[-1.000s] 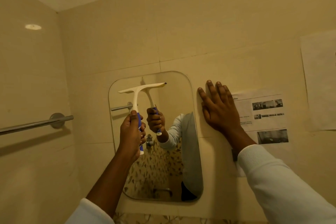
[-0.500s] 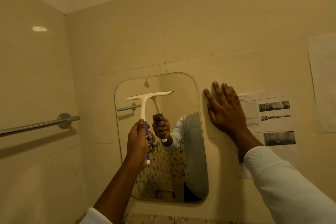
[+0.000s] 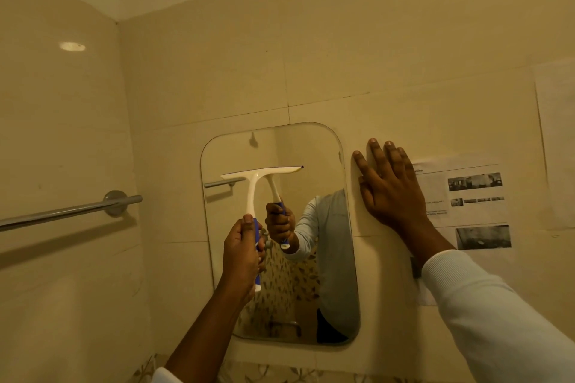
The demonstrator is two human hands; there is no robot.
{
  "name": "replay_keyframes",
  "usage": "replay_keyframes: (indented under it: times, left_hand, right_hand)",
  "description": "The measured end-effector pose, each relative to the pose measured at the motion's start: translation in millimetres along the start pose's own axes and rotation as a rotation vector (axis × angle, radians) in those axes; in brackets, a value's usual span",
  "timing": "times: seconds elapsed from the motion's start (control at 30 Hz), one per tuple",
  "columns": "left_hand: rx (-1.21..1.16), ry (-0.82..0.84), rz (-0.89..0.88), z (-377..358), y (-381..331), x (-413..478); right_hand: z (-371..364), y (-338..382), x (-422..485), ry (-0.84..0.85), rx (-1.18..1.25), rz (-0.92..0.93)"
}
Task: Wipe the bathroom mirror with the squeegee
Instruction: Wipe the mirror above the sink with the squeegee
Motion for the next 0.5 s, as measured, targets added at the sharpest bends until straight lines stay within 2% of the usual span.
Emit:
replay_keyframes:
  times: [0.5]
  left_hand:
    - [0.016,0.008,0.026,3,16,-16]
  right_hand:
    - [3,1,0,-0.012,0.005,-0.006]
Point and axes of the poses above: each hand's wrist, its own x-axis towards the middle knuckle, its own z-axis out of the back of the hand, y = z × x, the point moved 7 cm from there along x, towards the middle knuckle, and after that the axes turned 8 degrees about x, right-handed, at the moved point
